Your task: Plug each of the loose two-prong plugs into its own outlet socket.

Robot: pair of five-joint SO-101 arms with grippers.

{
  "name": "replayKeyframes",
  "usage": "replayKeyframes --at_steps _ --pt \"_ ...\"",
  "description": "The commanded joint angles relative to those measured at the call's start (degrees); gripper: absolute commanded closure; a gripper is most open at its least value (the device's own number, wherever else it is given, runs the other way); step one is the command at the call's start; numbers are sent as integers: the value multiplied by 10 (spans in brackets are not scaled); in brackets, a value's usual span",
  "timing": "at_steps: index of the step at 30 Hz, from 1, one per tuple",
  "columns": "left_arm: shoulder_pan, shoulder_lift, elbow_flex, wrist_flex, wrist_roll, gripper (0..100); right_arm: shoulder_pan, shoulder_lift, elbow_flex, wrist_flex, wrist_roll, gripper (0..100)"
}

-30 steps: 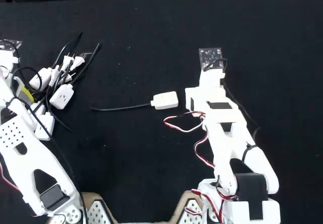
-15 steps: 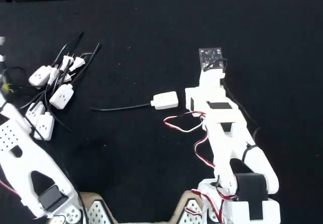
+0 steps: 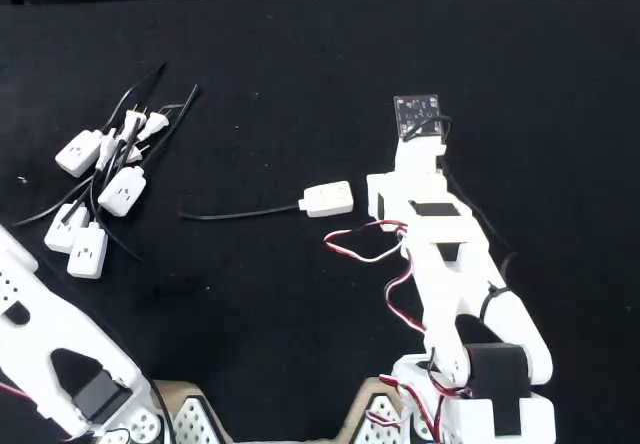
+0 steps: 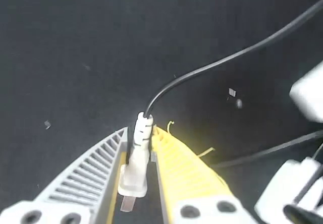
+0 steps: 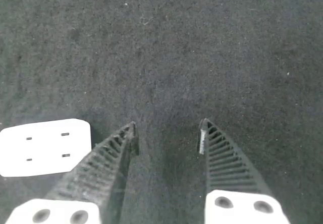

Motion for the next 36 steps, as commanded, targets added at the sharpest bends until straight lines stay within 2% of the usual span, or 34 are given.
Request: replayKeyframes --at_steps 1,7,11,16,20,26,31,34,36 --pt "-1 -114 28 5 85 971 10 -6 0 -17 4 807" --pt "33 -295 271 5 134 971 10 -6 -1 -17 4 807" --pt "97 -443 464 4 154 971 10 -6 -1 -17 5 807" --pt "218 -599 634 2 187 971 10 -7 0 -17 6 807" --pt "352 -686 728 -2 229 971 14 -11 -2 -11 4 807" --pt "522 -710 850 -124 296 971 77 -55 -25 42 0 807" --pt "653 -710 933 -260 373 971 169 -91 -24 48 -93 807" --pt "744 -710 970 -327 378 971 229 -97 -31 48 -127 807" --pt "794 -710 1003 -375 377 971 270 -97 -47 51 -123 807"
